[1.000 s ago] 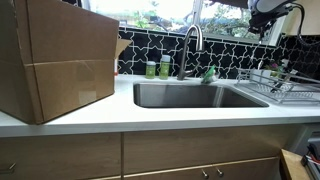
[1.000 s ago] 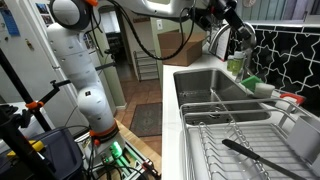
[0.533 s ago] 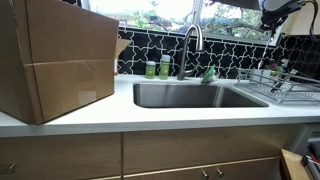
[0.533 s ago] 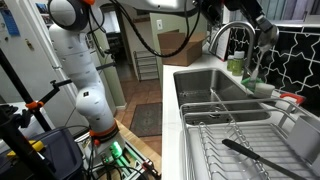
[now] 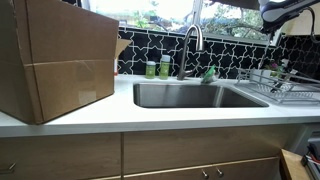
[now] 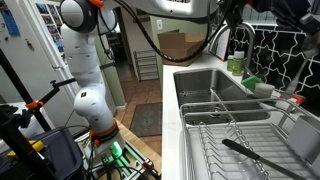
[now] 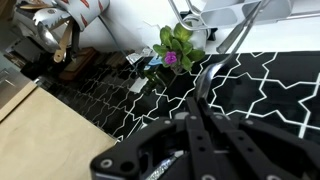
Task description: Pick up the silver spoon from the sink and put it in the dish rack
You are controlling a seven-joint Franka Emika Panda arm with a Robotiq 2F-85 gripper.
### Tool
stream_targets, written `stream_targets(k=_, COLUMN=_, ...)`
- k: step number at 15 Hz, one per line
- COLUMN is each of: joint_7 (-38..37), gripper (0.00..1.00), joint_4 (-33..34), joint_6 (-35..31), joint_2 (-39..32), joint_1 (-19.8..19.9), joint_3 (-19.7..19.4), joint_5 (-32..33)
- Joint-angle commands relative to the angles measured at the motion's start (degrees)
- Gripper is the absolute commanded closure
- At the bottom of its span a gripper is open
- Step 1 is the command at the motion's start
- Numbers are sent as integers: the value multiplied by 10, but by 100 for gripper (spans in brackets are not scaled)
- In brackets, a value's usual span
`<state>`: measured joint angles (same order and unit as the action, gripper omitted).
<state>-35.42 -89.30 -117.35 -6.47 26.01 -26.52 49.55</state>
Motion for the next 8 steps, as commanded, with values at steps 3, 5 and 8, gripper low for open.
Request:
stream_targets(k=3, joint_7=40, gripper=95, joint_4=56, joint_6=-24, joint_2=-75, joint_1=26, joint_3=-12, joint_5=-31)
stream_targets(k=5, joint_7=49, gripper=95, joint_4=68, joint_6=-25, joint_2=-88, joint_1=32, joint_3=-15, joint_5=-35)
stream_targets(k=8, joint_7=50, gripper=95, joint_4=92, joint_6=-21, joint_2=-109, joint_1=43, joint_3=-20, joint_5=-52)
